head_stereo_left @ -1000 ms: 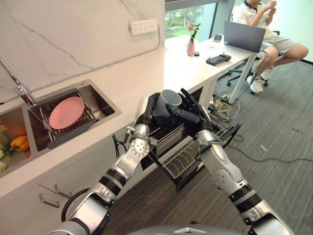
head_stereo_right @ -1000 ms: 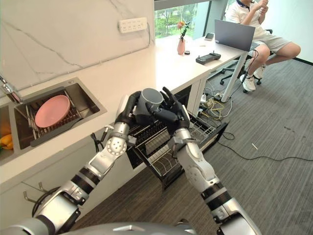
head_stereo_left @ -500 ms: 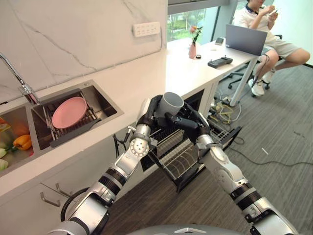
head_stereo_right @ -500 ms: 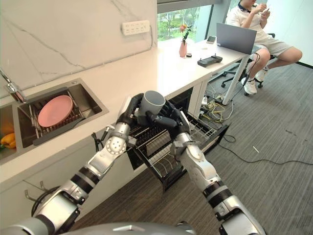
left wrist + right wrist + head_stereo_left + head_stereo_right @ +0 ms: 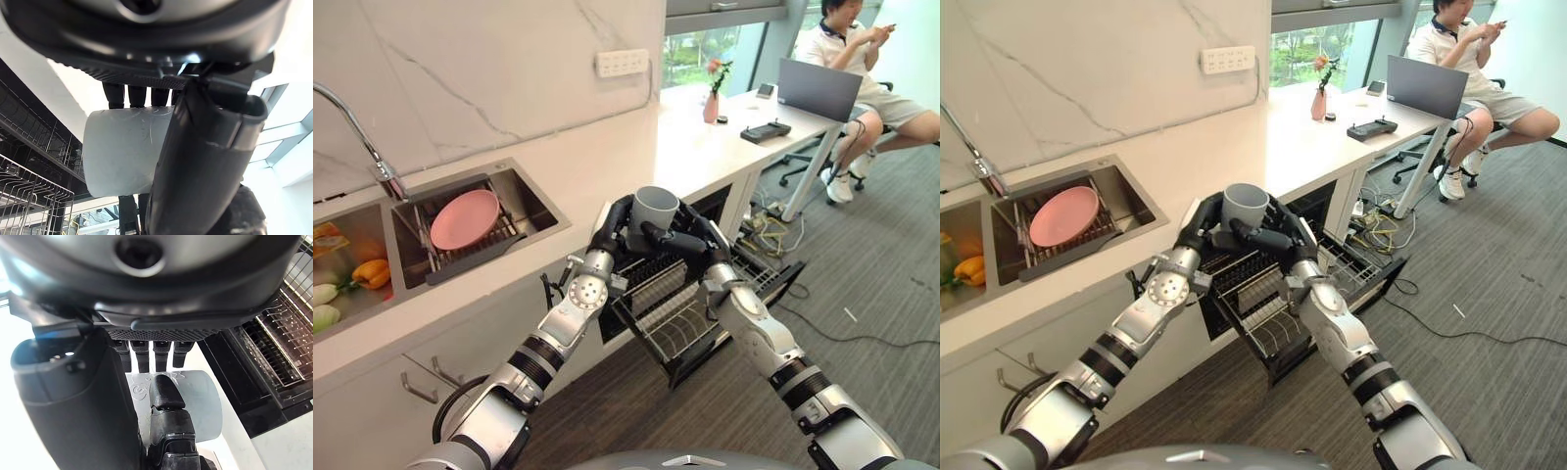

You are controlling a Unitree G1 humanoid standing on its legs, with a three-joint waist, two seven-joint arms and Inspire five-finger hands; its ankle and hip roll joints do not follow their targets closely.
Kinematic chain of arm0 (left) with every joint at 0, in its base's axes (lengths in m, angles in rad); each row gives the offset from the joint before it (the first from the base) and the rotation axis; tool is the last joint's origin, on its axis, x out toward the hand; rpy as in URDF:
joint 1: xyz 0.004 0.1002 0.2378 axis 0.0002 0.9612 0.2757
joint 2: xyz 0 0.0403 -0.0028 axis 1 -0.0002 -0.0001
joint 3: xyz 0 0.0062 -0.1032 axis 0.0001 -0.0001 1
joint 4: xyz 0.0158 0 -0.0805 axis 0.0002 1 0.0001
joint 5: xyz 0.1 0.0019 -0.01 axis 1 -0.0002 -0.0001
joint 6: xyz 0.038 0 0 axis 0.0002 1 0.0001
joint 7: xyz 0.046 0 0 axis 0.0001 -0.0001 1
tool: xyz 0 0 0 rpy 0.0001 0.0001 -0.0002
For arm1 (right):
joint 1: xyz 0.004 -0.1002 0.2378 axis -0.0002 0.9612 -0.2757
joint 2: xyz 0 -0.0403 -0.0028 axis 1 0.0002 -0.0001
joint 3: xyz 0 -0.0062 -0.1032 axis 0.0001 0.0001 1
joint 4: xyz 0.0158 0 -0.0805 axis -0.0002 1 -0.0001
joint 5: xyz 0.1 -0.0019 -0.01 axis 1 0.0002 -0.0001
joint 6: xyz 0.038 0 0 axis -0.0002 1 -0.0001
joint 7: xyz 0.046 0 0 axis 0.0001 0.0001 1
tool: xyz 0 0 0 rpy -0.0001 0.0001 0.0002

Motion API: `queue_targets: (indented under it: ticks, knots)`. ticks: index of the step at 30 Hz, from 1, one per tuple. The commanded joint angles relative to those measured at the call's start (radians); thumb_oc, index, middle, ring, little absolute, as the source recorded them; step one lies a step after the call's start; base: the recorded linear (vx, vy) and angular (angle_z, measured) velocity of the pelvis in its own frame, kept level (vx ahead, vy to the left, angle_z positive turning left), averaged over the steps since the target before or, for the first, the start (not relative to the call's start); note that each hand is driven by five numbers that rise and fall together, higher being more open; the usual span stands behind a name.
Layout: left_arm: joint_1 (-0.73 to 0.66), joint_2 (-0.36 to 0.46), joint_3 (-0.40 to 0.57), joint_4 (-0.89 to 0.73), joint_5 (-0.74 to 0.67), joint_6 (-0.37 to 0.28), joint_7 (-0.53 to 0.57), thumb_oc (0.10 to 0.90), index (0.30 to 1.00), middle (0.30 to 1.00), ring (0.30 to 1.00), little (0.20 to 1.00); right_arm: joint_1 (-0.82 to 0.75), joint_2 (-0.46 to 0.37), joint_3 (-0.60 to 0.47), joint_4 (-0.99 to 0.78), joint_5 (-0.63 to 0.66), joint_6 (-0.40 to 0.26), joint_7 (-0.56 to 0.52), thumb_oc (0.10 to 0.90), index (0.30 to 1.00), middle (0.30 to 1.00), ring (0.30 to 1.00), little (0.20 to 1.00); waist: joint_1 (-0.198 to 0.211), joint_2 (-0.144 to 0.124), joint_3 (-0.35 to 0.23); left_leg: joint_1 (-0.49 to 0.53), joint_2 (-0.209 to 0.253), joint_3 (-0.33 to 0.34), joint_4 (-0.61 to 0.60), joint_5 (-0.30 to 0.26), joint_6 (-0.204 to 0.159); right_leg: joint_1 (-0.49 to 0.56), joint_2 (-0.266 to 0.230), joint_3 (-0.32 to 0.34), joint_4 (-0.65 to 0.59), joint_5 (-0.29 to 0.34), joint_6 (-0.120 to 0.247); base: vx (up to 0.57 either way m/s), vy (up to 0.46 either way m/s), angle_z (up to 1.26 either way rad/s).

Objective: Place the dishes in the dishwasher.

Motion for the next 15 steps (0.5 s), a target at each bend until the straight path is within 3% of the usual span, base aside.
queue_targets:
  ticks: [1,15]
  knots:
    - [-0.228,-0.119,-0.09,-0.156,-0.031,-0.156,-0.059,0.4,0.3,0.3,0.3,0.3,-0.193,0.037,-0.001,0.078,-0.072,-0.009,0.007,0.8,0.9,0.9,0.9,0.9,0.042,0.013,-0.04,0.024,-0.004,-0.014,0.009,-0.084,-0.01,0.042,-0.047,-0.08,0.014,-0.092,0.07,0.0,-0.011,0.07]
    - [-0.265,-0.167,-0.148,-0.204,-0.093,-0.142,-0.085,0.4,0.3,0.3,0.3,0.3,-0.248,0.083,0.061,0.116,-0.268,0.031,-0.046,0.8,0.9,0.9,0.9,0.9,0.05,0.018,-0.03,0.022,-0.005,-0.026,0.009,-0.083,-0.007,0.045,-0.052,-0.084,0.014,-0.092,0.068,0.0,-0.001,0.01]
